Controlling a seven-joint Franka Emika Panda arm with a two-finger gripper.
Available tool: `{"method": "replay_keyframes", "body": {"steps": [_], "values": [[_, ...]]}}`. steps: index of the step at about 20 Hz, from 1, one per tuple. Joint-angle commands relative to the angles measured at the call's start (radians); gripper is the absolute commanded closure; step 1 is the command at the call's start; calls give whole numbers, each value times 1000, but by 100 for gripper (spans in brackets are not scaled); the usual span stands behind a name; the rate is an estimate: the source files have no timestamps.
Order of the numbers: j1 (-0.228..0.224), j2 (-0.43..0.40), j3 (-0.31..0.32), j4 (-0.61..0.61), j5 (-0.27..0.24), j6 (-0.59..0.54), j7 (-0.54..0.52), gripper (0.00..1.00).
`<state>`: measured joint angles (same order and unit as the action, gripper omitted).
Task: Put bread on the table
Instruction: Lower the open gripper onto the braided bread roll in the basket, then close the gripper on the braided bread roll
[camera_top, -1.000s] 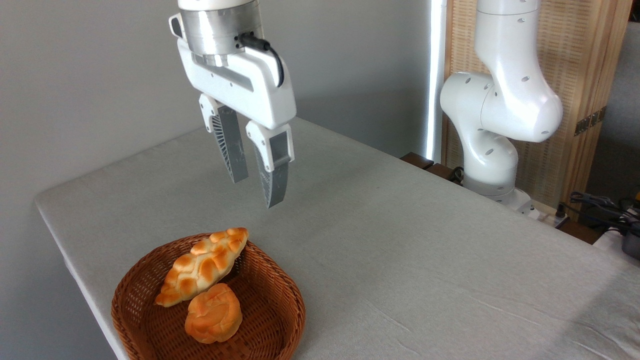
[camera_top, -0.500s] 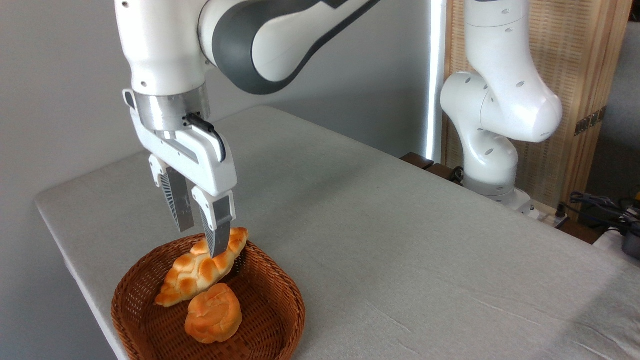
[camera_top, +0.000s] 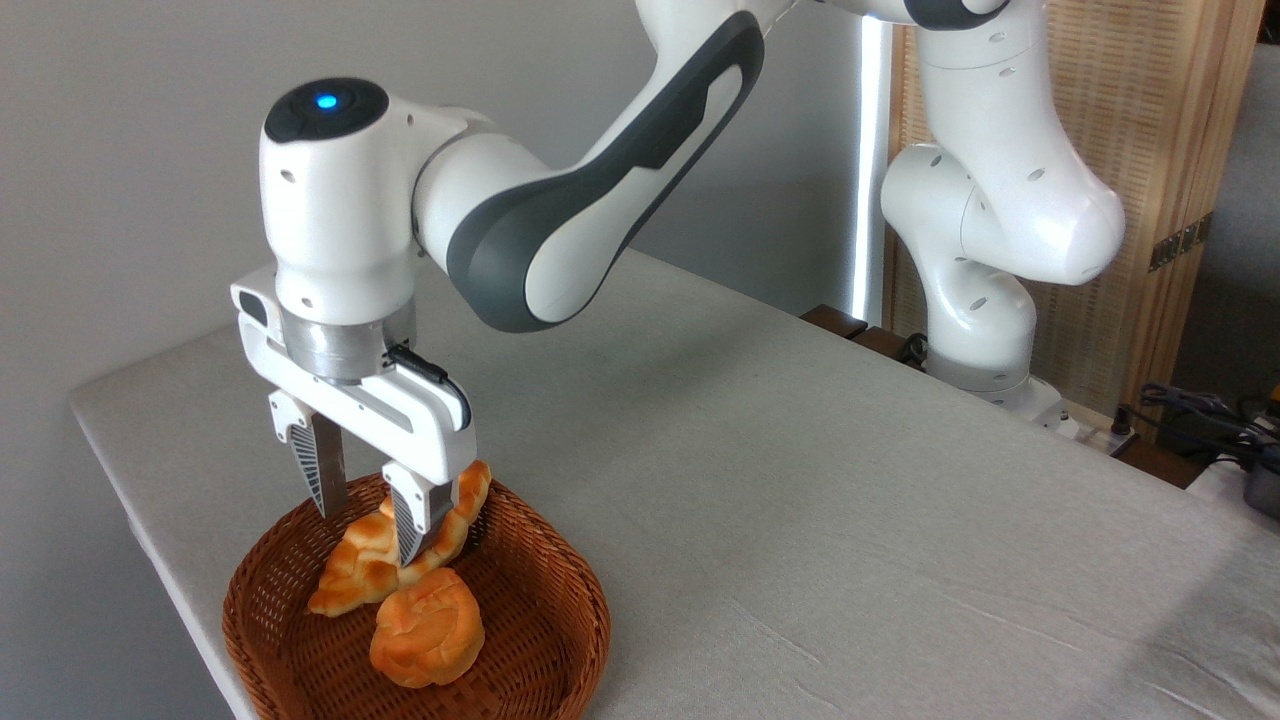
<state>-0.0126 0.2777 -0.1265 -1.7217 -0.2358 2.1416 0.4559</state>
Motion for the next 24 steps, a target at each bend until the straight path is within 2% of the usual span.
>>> {"method": "replay_keyframes", "body": {"steps": [1,4,7,10,14,15,16,18,21,24], "values": [[3,-12,-5,-18,-22,17,10,0],[8,-14,-5,-18,-23,3,44,0],[9,-15,2,-16,-27,-49,171,0],[11,-15,5,-16,-25,-83,245,0],[14,-17,7,-16,-36,-95,276,0],[16,-17,10,-18,-72,-95,276,5],[16,-17,14,-16,-104,-95,274,15],[16,-17,34,-16,-126,-95,274,57],[16,-17,34,-16,-135,-94,274,86],[16,-17,34,-16,-135,-95,276,88]]}}
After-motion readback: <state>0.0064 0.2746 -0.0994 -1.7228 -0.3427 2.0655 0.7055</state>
